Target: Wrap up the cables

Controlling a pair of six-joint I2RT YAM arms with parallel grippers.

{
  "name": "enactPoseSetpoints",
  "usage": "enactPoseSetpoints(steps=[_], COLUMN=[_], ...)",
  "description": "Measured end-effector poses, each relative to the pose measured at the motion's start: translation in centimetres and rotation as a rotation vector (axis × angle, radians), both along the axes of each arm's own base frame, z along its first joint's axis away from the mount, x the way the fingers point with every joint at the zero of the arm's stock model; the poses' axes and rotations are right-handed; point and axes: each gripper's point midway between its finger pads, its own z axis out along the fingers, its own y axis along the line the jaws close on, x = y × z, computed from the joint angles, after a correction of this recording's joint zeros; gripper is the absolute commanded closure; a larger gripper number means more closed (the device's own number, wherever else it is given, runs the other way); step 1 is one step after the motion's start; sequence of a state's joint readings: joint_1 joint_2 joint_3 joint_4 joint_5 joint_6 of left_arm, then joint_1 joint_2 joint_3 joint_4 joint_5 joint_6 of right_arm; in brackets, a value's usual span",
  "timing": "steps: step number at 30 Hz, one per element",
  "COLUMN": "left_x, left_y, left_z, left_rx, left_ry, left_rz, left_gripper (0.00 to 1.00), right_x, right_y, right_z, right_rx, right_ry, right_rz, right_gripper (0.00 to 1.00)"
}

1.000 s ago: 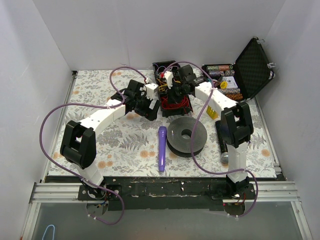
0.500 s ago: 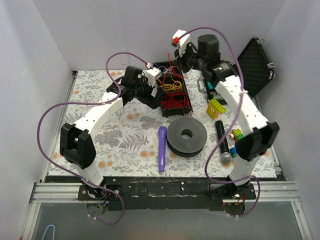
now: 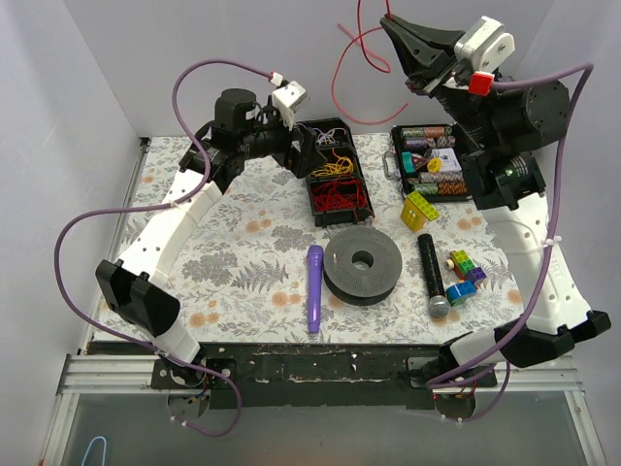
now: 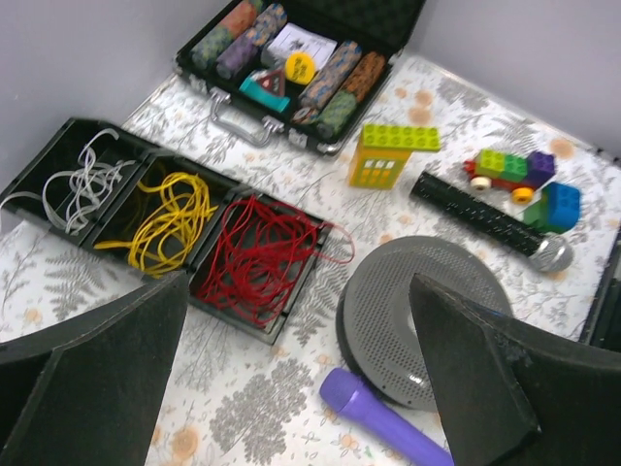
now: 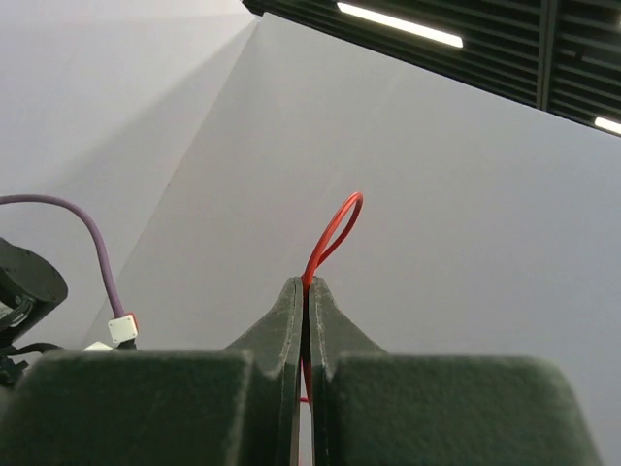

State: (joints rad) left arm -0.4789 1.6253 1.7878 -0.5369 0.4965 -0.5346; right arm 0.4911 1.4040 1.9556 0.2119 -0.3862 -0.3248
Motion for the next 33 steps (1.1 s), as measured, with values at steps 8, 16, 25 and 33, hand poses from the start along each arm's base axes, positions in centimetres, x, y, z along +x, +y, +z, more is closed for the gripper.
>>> enactPoseSetpoints(steps=[8, 16, 25, 33], left_x=[-3.6, -6.1, -3.1, -3.0], left_y=[-2.0, -3.1, -3.5, -4.1], left_z=[4.0, 5.5, 6.2, 5.4], left_rx=[-0.125, -0.202, -0.272, -0.311], left_ry=[0.023, 0.074, 0.099, 0.155], left_rz=[-0.190, -0.324, -0.190, -0.200], left_gripper=[0.02, 0.02, 0.12, 1.00], right_x=[1.0, 0.9, 0.1, 0.7], right_y=[1.9, 2.6, 3.0, 3.1], right_z=[-2.6, -3.0, -2.9, -3.6], right_rx=[0.010, 0.023, 0.033, 0.036], right_ry=[0.062, 0.087, 0.079, 0.119], right_rz=[0.099, 0.154, 0.212, 0.208], right_gripper=[0.99, 0.99, 0.99, 0.99])
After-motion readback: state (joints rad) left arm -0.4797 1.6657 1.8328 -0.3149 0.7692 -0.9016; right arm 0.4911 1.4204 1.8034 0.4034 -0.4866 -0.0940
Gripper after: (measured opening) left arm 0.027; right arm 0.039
